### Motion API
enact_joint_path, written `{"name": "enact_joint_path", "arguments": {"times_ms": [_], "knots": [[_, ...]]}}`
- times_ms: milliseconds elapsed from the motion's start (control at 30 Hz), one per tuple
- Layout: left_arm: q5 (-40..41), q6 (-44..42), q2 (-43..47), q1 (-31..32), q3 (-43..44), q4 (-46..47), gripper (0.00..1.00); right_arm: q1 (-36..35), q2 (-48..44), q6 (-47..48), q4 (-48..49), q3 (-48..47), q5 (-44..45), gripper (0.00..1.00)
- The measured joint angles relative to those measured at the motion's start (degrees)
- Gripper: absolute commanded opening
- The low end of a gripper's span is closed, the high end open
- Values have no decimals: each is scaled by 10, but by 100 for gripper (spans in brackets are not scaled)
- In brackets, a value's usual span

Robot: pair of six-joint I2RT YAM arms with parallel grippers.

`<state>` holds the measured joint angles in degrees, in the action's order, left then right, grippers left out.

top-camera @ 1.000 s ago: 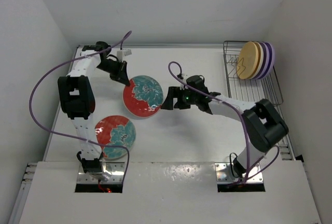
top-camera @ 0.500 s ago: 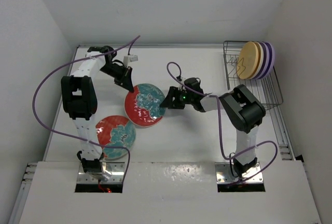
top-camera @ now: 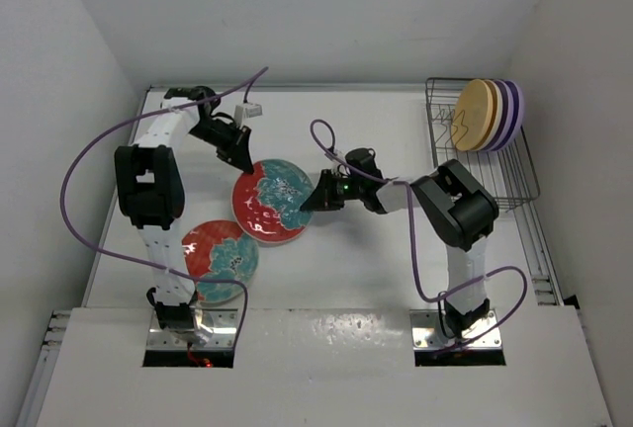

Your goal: Load the plates into the dish rack

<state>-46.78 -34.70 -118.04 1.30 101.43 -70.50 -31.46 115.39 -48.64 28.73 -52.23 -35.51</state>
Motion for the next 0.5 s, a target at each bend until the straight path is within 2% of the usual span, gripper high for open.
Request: {"name": "enact_joint_path", "arguments": {"times_ms": [67,100,133,200,233,333,500], "knots": [[15,4,0,-2,3,12,0,0,-2,6,-10,-12,-10,0],[22,10,0,-2,5,14,3,-2,-3,11,-19,-17,-7,0],[28,20,0,-2,8,15,14,-2,-9,17,-34,-20,2,0],[40,42,-1,2,12,20,25,-5,-39,35,-72,-21,29,0],[47,55,-3,5,15,23,36,-6,-62,50,-97,-21,50,0],[56,86,-4,9,23,30,55,-13,-140,75,-164,-17,103,0],[101,129,0,10,36,37,77,18,-228,91,-257,-17,178,0]]}}
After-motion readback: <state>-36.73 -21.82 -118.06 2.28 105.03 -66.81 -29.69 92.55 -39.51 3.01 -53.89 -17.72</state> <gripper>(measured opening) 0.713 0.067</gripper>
